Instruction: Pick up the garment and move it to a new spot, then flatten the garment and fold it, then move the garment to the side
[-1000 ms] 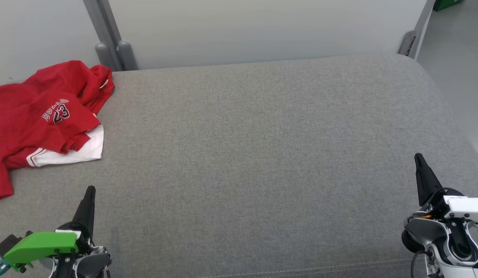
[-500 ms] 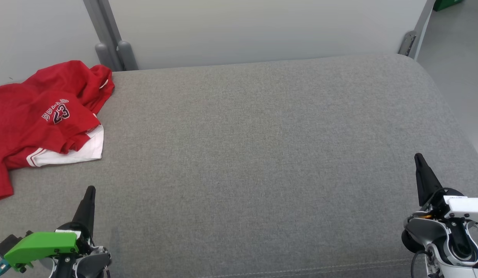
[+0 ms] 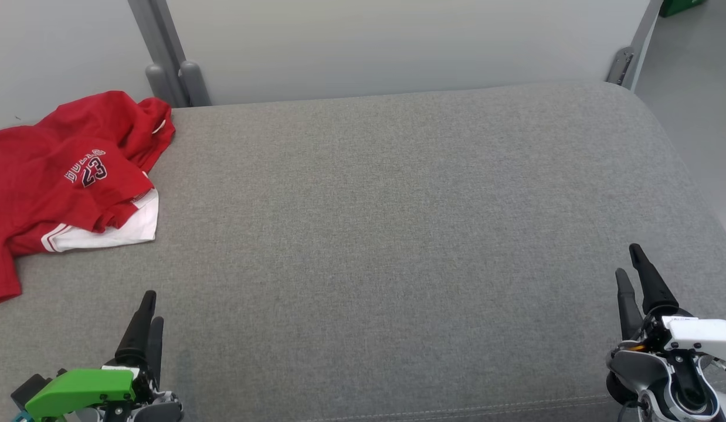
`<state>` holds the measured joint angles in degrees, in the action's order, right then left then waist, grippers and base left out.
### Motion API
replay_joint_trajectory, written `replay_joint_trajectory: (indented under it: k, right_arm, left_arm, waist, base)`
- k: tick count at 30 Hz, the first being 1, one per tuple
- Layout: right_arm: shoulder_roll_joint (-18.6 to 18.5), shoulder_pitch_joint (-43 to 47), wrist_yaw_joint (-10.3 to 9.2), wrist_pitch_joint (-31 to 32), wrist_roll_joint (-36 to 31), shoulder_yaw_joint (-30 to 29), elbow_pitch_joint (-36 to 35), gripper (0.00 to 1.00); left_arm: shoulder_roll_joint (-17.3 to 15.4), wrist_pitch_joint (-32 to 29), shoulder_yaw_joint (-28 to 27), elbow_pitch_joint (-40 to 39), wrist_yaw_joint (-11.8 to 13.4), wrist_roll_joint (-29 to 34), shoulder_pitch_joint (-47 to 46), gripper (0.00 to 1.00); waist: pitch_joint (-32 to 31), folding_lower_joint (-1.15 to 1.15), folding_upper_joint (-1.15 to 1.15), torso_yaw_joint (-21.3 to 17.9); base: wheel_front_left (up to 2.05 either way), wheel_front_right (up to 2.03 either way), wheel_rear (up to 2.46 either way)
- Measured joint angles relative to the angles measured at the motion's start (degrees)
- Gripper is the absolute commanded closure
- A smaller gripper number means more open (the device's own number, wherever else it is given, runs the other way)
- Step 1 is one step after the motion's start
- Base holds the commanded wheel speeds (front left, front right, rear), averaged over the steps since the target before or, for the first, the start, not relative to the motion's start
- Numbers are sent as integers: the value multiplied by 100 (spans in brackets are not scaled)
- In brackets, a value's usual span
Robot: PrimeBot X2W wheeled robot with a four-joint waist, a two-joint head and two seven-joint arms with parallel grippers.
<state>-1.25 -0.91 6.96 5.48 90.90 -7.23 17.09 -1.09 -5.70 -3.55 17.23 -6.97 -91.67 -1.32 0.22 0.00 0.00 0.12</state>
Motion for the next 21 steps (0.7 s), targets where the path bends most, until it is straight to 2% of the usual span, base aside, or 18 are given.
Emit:
replay_joint_trajectory:
  k: [7,16,21]
  right_arm:
    - [-148,27,0,-203,-475,136,-120,0]
    - [-313,41,-10,-380,-1423,253,-225,0]
    - [-358,42,-109,-457,-2040,300,-390,0]
  left_arm:
    - [-14,133,124,-107,0,169,7,0]
    - [-177,410,398,-144,0,775,18,0]
    - [-240,514,563,-142,-1,1172,25,0]
  waist:
    - [3,0,0,16]
    - [4,0,0,33]
    - [4,0,0,40]
  base:
    - [0,0,0]
    - [0,0,0]
    - [0,0,0]
